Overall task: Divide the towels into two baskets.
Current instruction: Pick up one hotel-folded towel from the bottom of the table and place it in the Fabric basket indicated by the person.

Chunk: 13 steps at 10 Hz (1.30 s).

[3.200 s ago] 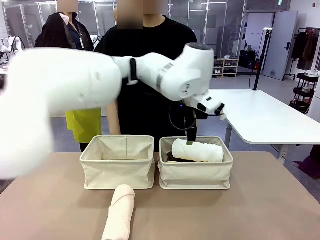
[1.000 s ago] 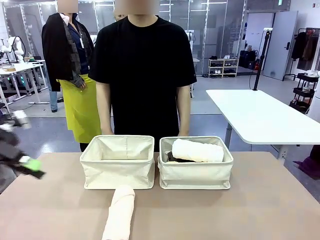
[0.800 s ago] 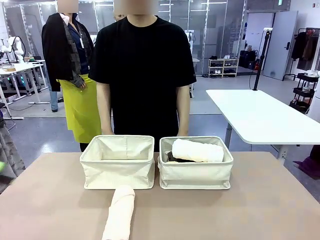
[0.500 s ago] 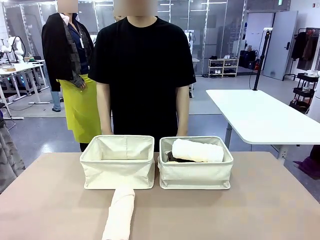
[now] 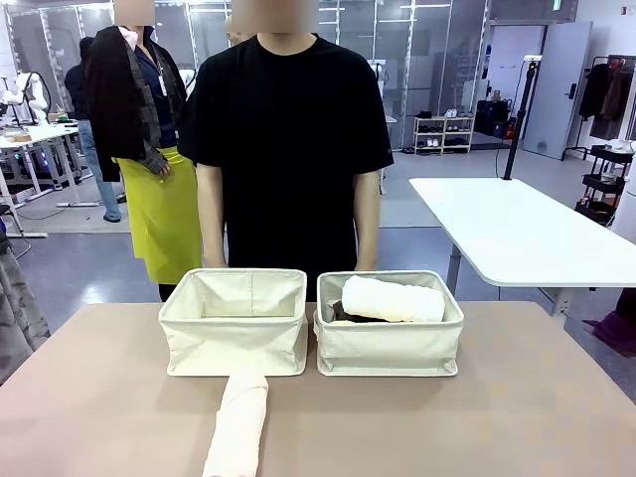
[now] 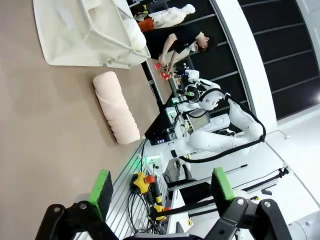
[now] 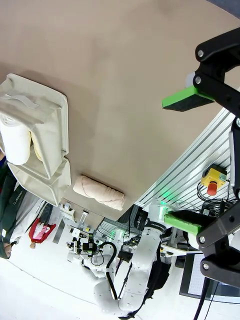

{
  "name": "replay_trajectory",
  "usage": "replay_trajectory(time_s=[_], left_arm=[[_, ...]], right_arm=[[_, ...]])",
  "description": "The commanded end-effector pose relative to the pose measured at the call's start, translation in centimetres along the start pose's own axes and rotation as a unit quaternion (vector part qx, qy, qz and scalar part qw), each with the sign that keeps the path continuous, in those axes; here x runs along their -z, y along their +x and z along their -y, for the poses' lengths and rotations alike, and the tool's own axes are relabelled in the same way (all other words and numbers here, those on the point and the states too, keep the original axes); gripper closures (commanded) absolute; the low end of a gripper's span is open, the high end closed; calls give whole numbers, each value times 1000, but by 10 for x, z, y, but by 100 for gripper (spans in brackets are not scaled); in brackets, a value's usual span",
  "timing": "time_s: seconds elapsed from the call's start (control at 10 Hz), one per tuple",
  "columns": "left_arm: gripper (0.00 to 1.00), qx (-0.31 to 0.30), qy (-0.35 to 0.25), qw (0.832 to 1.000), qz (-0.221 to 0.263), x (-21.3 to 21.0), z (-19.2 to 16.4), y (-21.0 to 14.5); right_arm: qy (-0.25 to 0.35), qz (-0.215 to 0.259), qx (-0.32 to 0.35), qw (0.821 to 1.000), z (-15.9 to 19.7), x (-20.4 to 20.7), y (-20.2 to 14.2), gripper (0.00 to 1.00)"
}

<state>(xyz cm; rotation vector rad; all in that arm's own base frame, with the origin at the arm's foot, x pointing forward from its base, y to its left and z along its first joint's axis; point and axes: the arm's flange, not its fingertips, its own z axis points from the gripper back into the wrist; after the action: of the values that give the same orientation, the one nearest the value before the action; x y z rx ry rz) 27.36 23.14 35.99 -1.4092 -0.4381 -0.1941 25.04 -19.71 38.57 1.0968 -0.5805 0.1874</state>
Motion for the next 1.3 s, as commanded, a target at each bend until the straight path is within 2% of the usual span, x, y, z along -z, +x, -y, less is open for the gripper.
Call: replay_trajectory(time_s=[0.0,1.2], left_arm=[[0,1,4,1000,-2,1,7,-8],[0,1,4,1000,-2,1,7,-8]], right_arm=[[5,8,-9,1000,-3,0,-1,0],[5,8,-9,1000,-3,0,-1,0]])
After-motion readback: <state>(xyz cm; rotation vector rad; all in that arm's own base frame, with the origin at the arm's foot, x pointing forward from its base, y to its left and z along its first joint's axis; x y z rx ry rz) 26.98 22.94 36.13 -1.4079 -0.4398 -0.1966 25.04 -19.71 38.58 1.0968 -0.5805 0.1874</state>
